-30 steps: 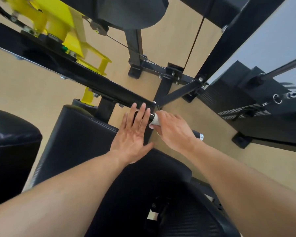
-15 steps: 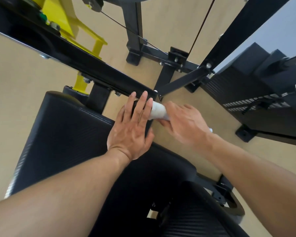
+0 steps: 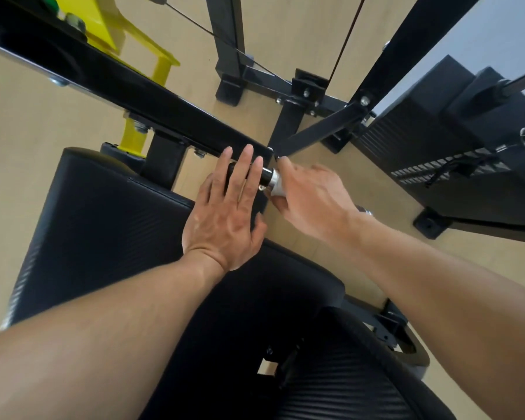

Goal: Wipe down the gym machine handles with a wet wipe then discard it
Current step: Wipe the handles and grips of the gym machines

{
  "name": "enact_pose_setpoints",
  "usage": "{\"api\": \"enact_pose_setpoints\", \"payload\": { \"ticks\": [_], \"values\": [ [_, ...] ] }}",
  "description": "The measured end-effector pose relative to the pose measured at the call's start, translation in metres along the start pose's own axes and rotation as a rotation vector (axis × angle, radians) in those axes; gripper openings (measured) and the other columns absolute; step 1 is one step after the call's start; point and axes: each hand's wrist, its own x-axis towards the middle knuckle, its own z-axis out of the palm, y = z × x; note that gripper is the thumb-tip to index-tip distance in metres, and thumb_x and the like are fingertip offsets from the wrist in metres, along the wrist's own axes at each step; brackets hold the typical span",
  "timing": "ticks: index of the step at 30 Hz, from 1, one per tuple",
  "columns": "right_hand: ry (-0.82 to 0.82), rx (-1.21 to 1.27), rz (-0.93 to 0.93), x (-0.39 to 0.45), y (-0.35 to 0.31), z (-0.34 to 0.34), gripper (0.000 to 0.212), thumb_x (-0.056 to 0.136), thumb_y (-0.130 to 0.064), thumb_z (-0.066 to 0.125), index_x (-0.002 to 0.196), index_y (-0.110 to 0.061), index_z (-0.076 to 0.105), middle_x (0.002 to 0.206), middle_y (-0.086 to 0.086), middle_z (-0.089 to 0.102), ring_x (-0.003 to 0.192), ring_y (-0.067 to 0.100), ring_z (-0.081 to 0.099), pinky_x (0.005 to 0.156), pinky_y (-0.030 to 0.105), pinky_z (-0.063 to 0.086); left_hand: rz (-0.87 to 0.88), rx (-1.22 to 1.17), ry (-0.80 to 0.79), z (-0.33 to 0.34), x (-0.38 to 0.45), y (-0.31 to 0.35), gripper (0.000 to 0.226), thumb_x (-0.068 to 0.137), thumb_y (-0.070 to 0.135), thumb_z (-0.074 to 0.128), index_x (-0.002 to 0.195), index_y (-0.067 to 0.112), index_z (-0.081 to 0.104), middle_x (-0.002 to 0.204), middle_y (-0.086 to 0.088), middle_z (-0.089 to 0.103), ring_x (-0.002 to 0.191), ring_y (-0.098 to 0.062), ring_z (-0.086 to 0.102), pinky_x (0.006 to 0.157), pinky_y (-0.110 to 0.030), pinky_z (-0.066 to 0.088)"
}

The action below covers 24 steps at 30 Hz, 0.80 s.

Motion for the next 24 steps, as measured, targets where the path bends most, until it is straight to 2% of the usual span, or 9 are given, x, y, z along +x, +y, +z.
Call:
{"api": "enact_pose_setpoints", "payload": {
  "ticks": [3, 7, 9, 10, 12, 14, 16, 20, 24],
  "values": [
    [-0.022, 0.138, 0.045, -0.003, 0.001, 0.002, 0.039, 0.094, -0.044, 0.064, 0.116, -0.017, 0.046, 0.092, -0.006, 0.060, 0.072, 0.018, 0.061, 0.067, 0.037, 0.054, -0.007, -0.002, 0.000, 0.000, -0.001, 0.000, 0.094, 0.092, 0.041, 0.046, 0.156, 0.012, -0.017, 0.169, -0.011, -0.008, 0.156, -0.033, -0.004, 0.121, -0.045, 0.024],
    [-0.172, 0.459, 0.130, -0.017, 0.017, -0.005, 0.073, 0.084, -0.056, 0.071, 0.141, -0.028, 0.035, 0.113, -0.013, 0.058, 0.090, 0.010, 0.062, 0.077, 0.030, 0.054, -0.011, -0.015, 0.016, 0.001, -0.002, 0.001, 0.092, 0.095, 0.041, 0.046, 0.156, 0.012, -0.015, 0.169, -0.011, -0.006, 0.156, -0.033, -0.002, 0.121, -0.046, 0.026],
    [-0.239, 0.739, 0.195, -0.021, 0.023, -0.013, 0.071, 0.093, -0.050, 0.065, 0.150, -0.031, 0.027, 0.125, -0.017, 0.055, 0.099, 0.006, 0.063, 0.080, 0.022, 0.052, -0.009, -0.004, 0.003, 0.000, 0.000, 0.001, 0.093, 0.093, 0.039, 0.047, 0.156, 0.012, -0.015, 0.169, -0.011, -0.007, 0.156, -0.034, -0.002, 0.121, -0.046, 0.025],
    [-0.240, 0.779, 0.197, -0.022, 0.026, -0.015, 0.065, 0.097, -0.045, 0.061, 0.151, -0.031, 0.027, 0.126, -0.019, 0.055, 0.100, 0.005, 0.063, 0.078, 0.019, 0.052, -0.009, -0.003, -0.004, 0.000, 0.000, 0.001, 0.094, 0.092, 0.038, 0.047, 0.157, 0.011, -0.014, 0.169, -0.012, -0.007, 0.156, -0.034, -0.002, 0.121, -0.045, 0.025],
    [-0.228, 0.603, 0.137, -0.023, 0.030, -0.012, 0.054, 0.100, -0.042, 0.056, 0.146, -0.024, 0.035, 0.119, -0.014, 0.059, 0.096, 0.008, 0.065, 0.076, 0.020, 0.052, -0.010, -0.005, -0.002, -0.001, 0.000, 0.000, 0.094, 0.090, 0.037, 0.048, 0.158, 0.010, -0.011, 0.169, -0.012, -0.006, 0.156, -0.034, -0.002, 0.120, -0.045, 0.025],
    [-0.161, 0.260, 0.023, -0.023, 0.031, -0.004, 0.041, 0.100, -0.047, 0.053, 0.128, -0.018, 0.046, 0.103, -0.008, 0.059, 0.087, 0.014, 0.063, 0.079, 0.029, 0.051, -0.010, -0.010, 0.000, -0.001, -0.001, 0.001, 0.093, 0.089, 0.037, 0.048, 0.159, 0.010, -0.009, 0.169, -0.012, -0.005, 0.156, -0.034, -0.001, 0.120, -0.045, 0.026],
    [-0.079, 0.088, -0.067, -0.015, 0.025, -0.001, 0.038, 0.100, -0.054, 0.047, 0.113, -0.018, 0.048, 0.091, -0.008, 0.058, 0.078, 0.014, 0.059, 0.082, 0.035, 0.049, -0.010, -0.008, 0.004, 0.000, -0.001, 0.001, 0.093, 0.090, 0.037, 0.048, 0.159, 0.010, -0.008, 0.169, -0.011, -0.006, 0.156, -0.034, -0.002, 0.121, -0.045, 0.026],
    [-0.025, 0.089, -0.126, 0.000, 0.013, -0.002, 0.038, 0.101, -0.055, 0.043, 0.103, -0.017, 0.045, 0.083, -0.006, 0.059, 0.069, 0.014, 0.057, 0.072, 0.032, 0.048, -0.014, 0.010, 0.000, -0.001, -0.001, 0.002, 0.093, 0.091, 0.038, 0.048, 0.159, 0.011, -0.010, 0.169, -0.011, -0.007, 0.156, -0.033, -0.002, 0.121, -0.045, 0.025],
    [-0.027, 0.048, -0.104, -0.029, 0.046, 0.009, 0.043, 0.101, -0.059, 0.039, 0.107, -0.017, 0.049, 0.088, -0.007, 0.060, 0.070, 0.014, 0.058, 0.077, 0.037, 0.053, -0.009, -0.007, 0.013, -0.001, 0.000, 0.000, 0.094, 0.089, 0.037, 0.050, 0.159, 0.011, -0.007, 0.169, -0.012, -0.003, 0.156, -0.034, 0.000, 0.120, -0.046, 0.026]
  ]
}}
